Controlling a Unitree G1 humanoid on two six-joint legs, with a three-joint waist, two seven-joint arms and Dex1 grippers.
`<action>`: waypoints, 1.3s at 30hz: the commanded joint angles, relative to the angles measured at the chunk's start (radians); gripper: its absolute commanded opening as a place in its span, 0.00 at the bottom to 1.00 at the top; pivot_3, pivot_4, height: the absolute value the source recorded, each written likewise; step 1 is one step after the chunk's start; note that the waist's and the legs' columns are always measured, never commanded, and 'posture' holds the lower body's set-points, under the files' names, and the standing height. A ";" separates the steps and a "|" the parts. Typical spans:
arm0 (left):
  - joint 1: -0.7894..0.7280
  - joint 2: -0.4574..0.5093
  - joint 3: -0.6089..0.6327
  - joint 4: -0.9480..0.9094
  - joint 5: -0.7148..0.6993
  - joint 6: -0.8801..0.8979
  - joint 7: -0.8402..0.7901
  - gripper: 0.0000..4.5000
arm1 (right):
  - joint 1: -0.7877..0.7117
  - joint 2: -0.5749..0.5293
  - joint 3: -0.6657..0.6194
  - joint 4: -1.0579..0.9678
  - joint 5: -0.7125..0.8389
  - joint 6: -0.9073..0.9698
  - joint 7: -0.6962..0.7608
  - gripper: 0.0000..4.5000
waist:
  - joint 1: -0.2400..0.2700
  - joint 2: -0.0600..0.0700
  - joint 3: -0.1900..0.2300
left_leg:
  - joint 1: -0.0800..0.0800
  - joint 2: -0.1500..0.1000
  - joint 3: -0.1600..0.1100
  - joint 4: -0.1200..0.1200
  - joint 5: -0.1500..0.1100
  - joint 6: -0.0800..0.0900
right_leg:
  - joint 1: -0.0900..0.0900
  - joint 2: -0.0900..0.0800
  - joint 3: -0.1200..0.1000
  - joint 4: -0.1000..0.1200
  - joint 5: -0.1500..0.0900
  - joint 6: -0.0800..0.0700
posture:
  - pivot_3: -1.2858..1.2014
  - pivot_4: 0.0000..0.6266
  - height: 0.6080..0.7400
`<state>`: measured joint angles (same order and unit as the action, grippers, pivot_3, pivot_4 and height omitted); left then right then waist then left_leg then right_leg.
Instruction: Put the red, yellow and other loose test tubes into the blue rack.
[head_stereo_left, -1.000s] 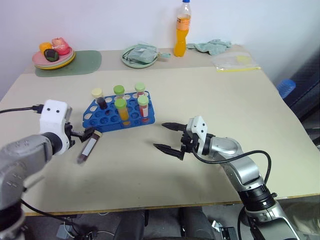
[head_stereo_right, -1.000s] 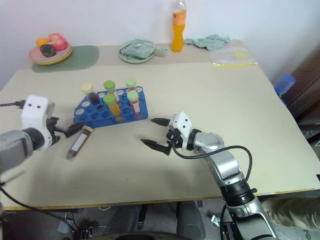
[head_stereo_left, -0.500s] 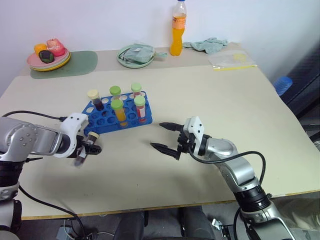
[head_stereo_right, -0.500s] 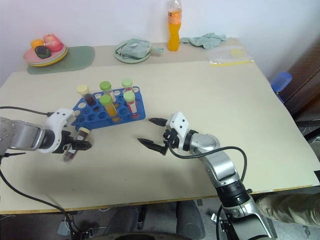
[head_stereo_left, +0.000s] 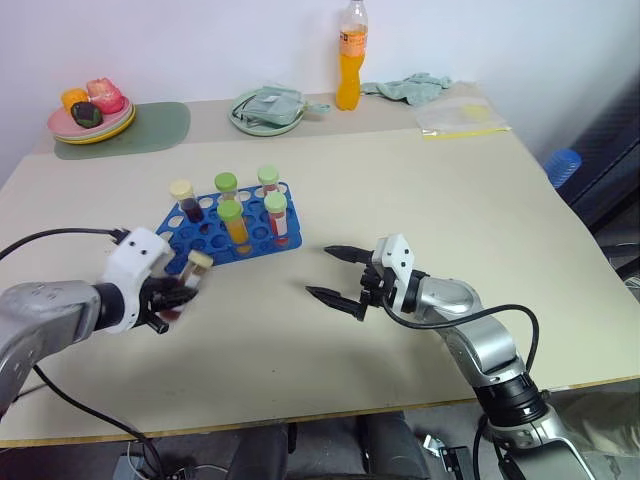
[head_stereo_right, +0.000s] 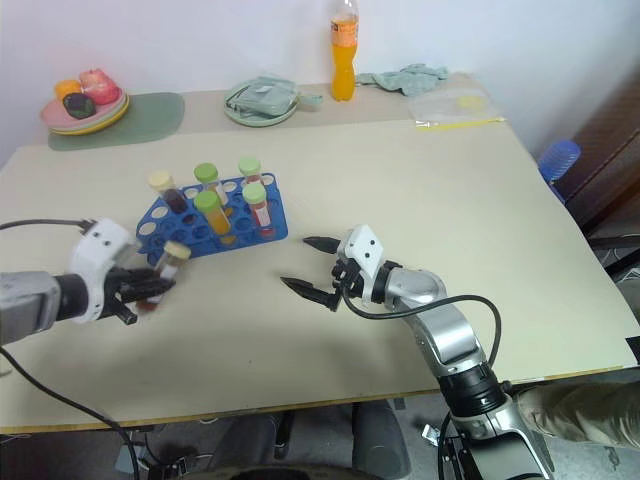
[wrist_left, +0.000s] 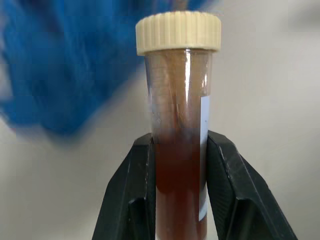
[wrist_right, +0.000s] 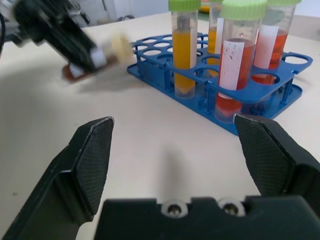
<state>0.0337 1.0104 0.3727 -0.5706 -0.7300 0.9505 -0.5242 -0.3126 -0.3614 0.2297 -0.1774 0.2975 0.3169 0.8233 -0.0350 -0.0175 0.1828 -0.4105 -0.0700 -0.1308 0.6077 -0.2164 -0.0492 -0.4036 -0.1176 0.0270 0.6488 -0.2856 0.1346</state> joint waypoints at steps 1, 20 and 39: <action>-0.025 -0.284 0.183 -0.079 0.001 -0.224 0.163 0.19 | -0.003 0.004 -0.001 -0.037 0.018 -0.008 0.015 0.94 | 0.017 0.002 0.000 | 0.000 -0.001 0.000 0.000 0.000 0.001 | 0.001 -0.001 0.000 0.000 0.000 0.000 | 0.52 0.24 1.00; -0.106 -0.828 -0.238 0.347 0.701 -0.987 0.575 0.19 | -0.041 0.037 0.008 0.009 -0.003 -0.029 0.020 0.94 | 0.040 -0.002 -0.002 | 0.001 -0.004 0.001 0.006 -0.001 0.002 | 0.006 0.001 -0.003 -0.001 0.002 0.002 | 0.52 0.24 1.00; -0.211 -0.881 -0.254 0.479 0.696 -1.022 0.517 0.19 | -0.028 0.033 0.009 -0.011 0.006 -0.016 0.005 0.94 | 0.039 -0.002 -0.002 | 0.001 -0.004 0.000 0.007 -0.001 0.002 | 0.007 0.001 -0.004 0.000 0.002 0.002 | 0.52 0.24 1.00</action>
<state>-0.1726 0.1314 0.1297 -0.0698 -0.0364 -0.0370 -0.0002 -0.3419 -0.3321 0.2488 -0.1440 0.2894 0.3073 0.8291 0.0041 -0.0198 0.1811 -0.4092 -0.0745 -0.1305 0.6148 -0.2176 -0.0470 -0.3968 -0.1164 0.0230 0.6487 -0.2837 0.1368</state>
